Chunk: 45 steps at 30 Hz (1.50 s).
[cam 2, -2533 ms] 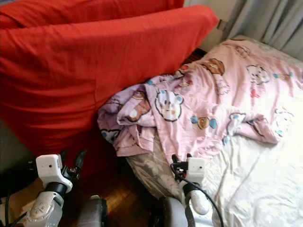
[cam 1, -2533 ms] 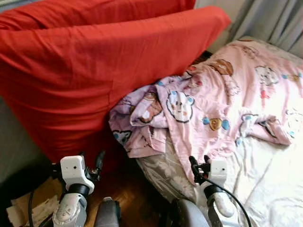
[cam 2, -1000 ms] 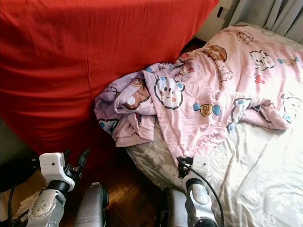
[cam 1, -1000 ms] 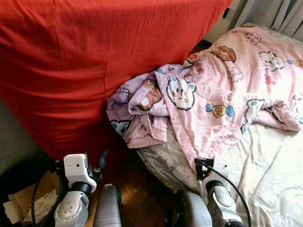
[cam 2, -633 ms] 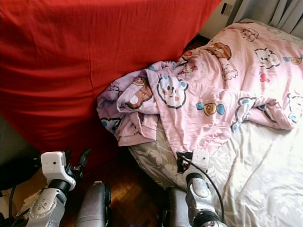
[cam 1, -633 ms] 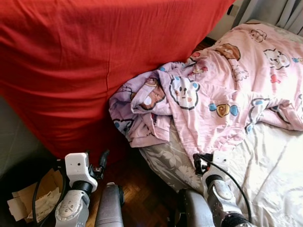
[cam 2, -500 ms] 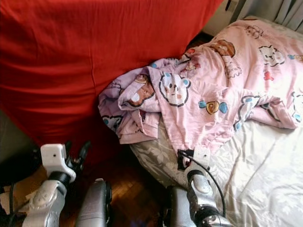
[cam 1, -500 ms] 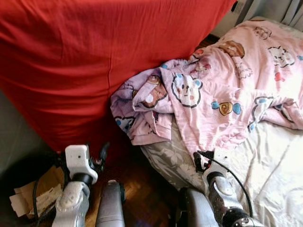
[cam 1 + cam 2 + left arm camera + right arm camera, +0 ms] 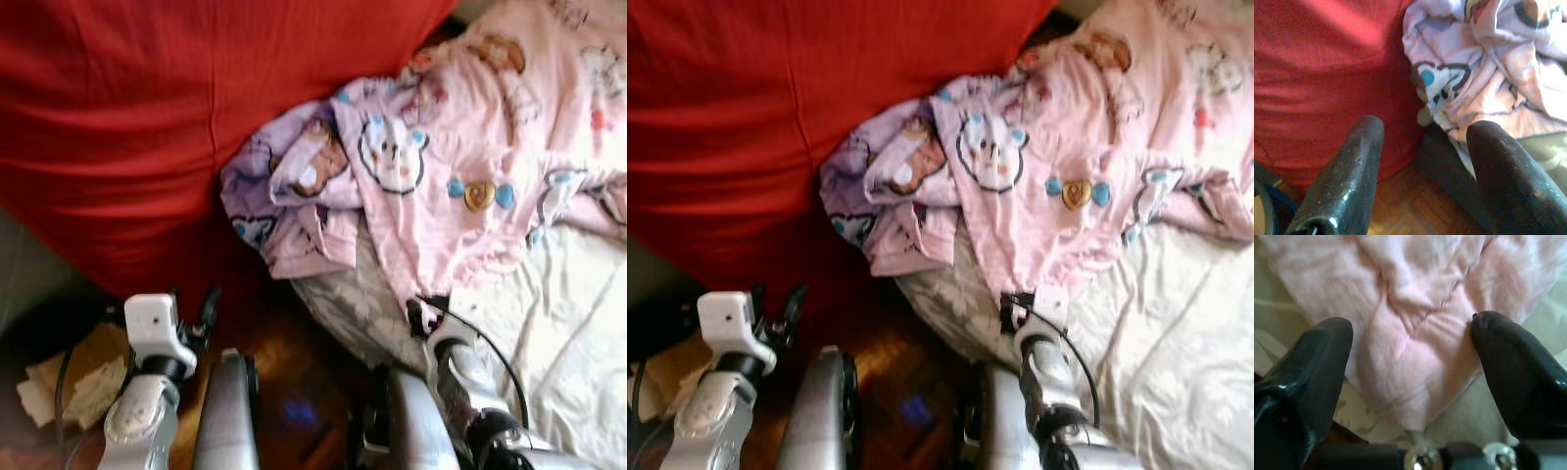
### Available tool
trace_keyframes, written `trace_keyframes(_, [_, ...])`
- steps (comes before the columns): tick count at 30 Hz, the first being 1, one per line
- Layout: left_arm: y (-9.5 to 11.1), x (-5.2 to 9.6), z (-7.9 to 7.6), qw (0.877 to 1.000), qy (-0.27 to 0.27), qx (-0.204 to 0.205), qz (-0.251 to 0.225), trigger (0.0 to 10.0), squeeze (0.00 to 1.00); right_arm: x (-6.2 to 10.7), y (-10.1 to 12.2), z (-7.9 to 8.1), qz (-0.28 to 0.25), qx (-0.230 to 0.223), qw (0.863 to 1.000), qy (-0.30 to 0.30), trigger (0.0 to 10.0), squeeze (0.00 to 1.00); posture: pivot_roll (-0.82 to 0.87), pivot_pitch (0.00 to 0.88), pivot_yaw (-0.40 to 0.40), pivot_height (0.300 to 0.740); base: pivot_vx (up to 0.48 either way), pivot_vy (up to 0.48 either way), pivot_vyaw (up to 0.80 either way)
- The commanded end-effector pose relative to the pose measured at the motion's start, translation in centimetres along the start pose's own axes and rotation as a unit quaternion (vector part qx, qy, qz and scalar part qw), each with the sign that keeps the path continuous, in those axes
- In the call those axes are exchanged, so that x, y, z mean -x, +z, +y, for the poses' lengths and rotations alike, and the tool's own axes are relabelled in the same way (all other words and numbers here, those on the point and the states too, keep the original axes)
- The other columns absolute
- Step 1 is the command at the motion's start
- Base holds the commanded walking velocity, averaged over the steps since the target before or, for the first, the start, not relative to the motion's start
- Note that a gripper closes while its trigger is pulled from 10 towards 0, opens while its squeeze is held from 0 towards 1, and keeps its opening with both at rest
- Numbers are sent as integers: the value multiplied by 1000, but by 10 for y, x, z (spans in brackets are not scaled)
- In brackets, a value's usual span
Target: Clean up the room
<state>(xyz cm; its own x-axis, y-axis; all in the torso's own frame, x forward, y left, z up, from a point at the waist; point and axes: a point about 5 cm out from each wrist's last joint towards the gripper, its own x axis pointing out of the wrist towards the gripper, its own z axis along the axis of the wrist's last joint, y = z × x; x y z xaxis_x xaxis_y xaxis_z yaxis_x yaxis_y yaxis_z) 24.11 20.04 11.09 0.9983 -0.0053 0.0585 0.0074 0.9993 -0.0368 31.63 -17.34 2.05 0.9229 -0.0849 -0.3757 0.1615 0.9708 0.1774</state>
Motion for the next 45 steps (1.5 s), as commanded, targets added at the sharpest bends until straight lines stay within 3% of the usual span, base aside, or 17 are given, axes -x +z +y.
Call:
trace_keyframes(1, [-3, 6, 0, 1000, 3, 6, 13, 10000, 0, 4, -14, -4, 30, -11, 999, -3, 10000, 0, 212, 448, -47, 600, 0, 0, 0])
trace_keyframes(13, [-5, 14, -1, 999, 3, 6, 32, 10000, 0, 10, -29, -10, 62, -5, 998, -24, 10000, 0, 205, 475, -40, 600, 0, 0, 0])
trace_keyframes(14, [-5, 15, -2, 999, 2, 5, 35, 10000, 0, 10, -30, -10, 62, -10, 998, -19, 5059, 0, 206, 480, -39, 600, 0, 0, 0])
trace_keyframes(15, [-5, 15, -2, 999, 2, 5, 35, 10000, 0, 10, -30, -10, 62, -10, 998, -19, 5059, 0, 206, 480, -39, 600, 0, 0, 0])
trace_keyframes(16, [-5, 16, -2, 999, 2, 5, 36, 10000, 0, 10, -29, -9, 61, -13, 998, -17, 0, 0, 205, 482, -39, 600, 0, 0, 0])
trace_keyframes(39, [-12, 22, -4, 998, 12, 9, 55, 10000, 0, 13, -38, 0, 69, 12, 997, 13, 0, 0, 211, 465, -49, 600, 0, 0, 0])
trace_keyframes(45, [-16, 19, 0, 998, 16, 5, 57, 10000, 0, 13, -35, -3, 57, 1, 998, 9, 0, 0, 210, 434, -54, 600, 0, 0, 0])
